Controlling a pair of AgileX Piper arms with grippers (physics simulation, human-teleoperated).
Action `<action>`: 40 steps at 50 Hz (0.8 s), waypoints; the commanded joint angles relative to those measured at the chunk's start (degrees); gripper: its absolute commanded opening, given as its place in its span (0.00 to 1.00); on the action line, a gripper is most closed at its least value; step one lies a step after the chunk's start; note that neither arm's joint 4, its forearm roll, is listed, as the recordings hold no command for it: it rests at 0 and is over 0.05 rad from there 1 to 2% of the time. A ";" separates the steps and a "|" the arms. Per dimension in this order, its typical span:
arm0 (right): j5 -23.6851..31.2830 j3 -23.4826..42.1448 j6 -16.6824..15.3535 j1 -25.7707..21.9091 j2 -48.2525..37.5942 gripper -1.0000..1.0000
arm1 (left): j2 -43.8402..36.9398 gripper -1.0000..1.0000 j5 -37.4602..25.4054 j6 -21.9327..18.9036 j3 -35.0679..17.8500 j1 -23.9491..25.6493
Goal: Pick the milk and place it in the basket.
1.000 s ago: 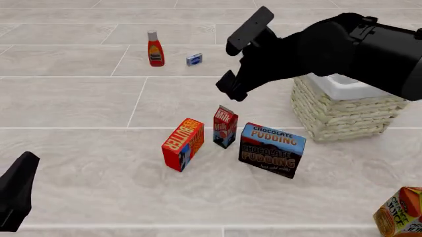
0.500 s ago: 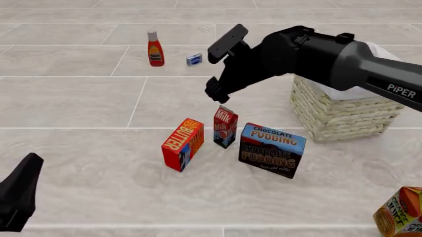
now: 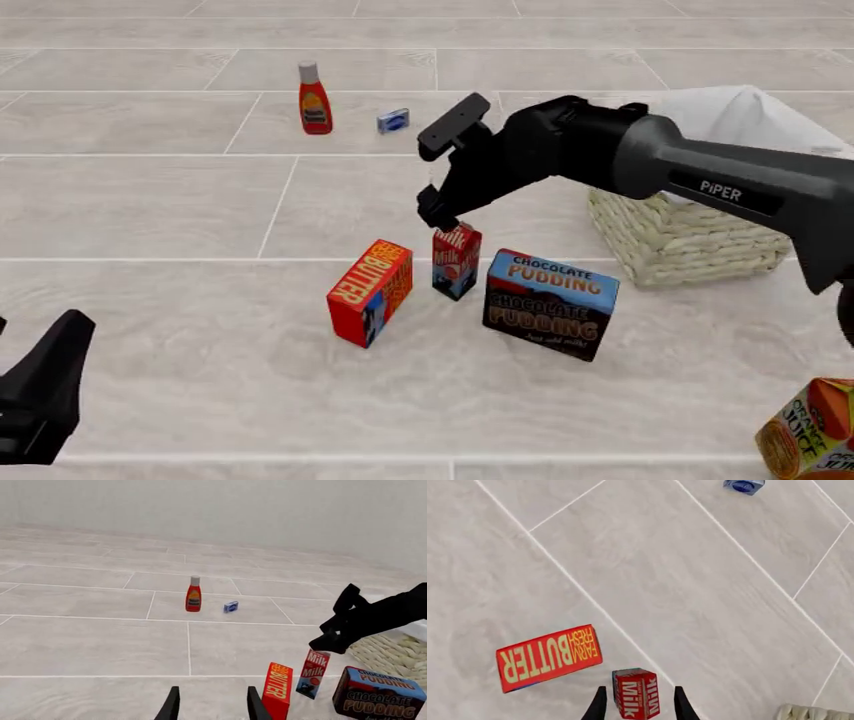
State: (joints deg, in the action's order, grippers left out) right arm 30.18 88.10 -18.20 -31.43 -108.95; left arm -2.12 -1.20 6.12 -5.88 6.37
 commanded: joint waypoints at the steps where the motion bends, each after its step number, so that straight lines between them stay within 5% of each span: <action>1: -1.58 -1.20 0.74 0.27 -2.57 1.00 | -1.03 1.00 0.88 -0.05 -0.10 0.07; 40: -4.36 -4.36 1.33 1.95 -7.50 1.00 | 1.50 1.00 -2.14 -0.14 -1.12 -0.80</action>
State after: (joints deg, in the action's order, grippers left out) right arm 26.44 84.59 -16.60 -30.22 -115.23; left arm -1.16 -2.55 5.96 -6.65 5.82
